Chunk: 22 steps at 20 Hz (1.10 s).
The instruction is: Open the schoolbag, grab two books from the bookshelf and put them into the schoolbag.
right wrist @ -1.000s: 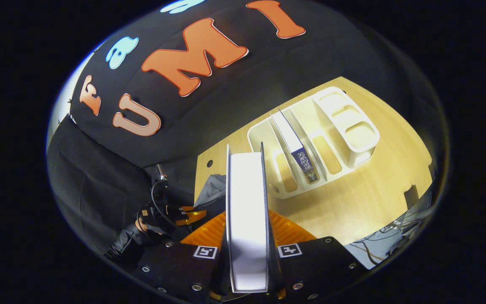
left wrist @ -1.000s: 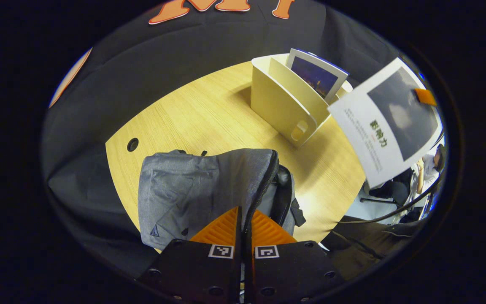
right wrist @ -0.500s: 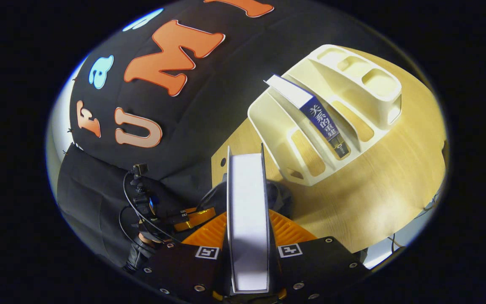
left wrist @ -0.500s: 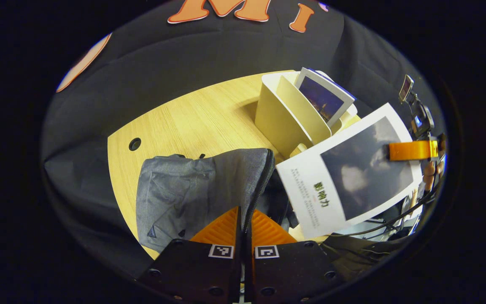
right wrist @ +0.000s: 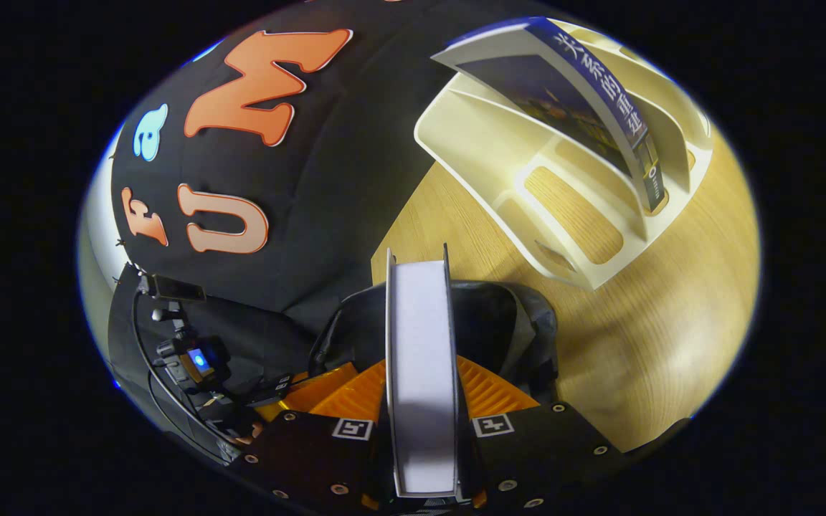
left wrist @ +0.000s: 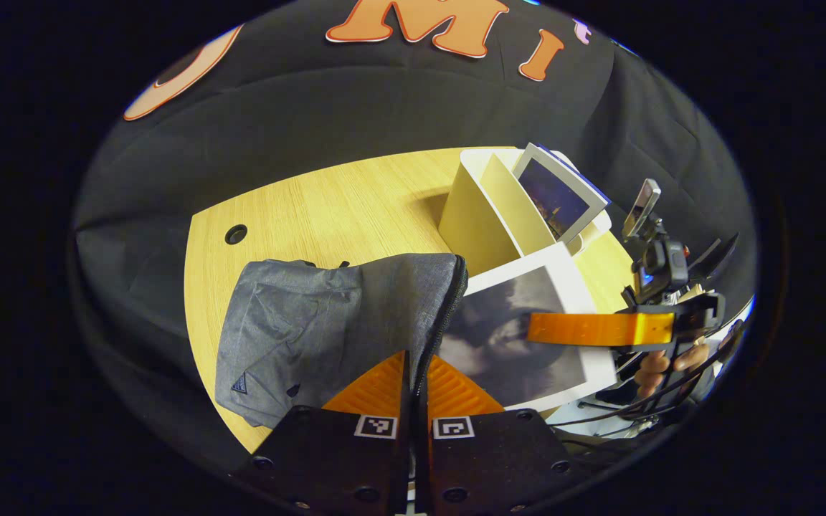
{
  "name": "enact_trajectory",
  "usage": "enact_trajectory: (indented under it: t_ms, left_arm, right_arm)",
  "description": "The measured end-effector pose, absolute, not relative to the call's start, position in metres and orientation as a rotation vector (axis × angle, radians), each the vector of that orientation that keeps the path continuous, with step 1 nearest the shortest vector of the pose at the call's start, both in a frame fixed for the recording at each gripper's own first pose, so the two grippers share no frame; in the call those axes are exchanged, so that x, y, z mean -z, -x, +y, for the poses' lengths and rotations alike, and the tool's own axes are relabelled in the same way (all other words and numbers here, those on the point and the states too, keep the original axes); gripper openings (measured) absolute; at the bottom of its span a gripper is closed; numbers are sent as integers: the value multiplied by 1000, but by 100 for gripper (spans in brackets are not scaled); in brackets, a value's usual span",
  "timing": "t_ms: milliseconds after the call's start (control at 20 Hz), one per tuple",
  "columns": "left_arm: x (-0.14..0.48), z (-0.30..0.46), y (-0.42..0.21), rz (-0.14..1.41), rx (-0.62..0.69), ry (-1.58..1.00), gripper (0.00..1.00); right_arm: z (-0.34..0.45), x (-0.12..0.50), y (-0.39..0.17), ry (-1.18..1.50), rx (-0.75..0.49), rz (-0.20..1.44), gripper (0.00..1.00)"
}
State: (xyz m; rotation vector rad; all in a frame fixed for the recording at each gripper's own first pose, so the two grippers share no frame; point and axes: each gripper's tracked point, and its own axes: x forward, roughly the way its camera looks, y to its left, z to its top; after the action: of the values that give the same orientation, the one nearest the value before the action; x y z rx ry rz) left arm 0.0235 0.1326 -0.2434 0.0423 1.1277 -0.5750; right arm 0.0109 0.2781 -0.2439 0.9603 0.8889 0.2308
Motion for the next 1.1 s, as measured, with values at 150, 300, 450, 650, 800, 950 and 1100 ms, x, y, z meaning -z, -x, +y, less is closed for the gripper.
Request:
enact_trajectory:
  t_ms: [150,300,450,650,800,950,1100]
  left_arm:
    - [246,132,-24,1131,574,-39,4]
    - [246,125,-23,1125,595,-51,4]
    - [249,120,-22,1127,604,-46,4]
    - [250,110,-18,1133,606,-5,4]
    - [251,106,-14,1135,606,-6,4]
    - [252,105,-12,1135,588,-8,4]
    - [252,112,-15,1135,558,15,5]
  right_arm:
    - [297,262,-16,-985,-233,885,36]
    - [315,275,-34,-1007,-242,854,36]
    - [317,284,-39,-1028,-227,805,36]
    - [328,293,-45,-1082,-193,757,36]
    - [340,301,-49,-1090,-191,758,36]
    - [354,329,-52,-1034,-165,828,50]
    - [351,345,-42,-924,-131,951,56]
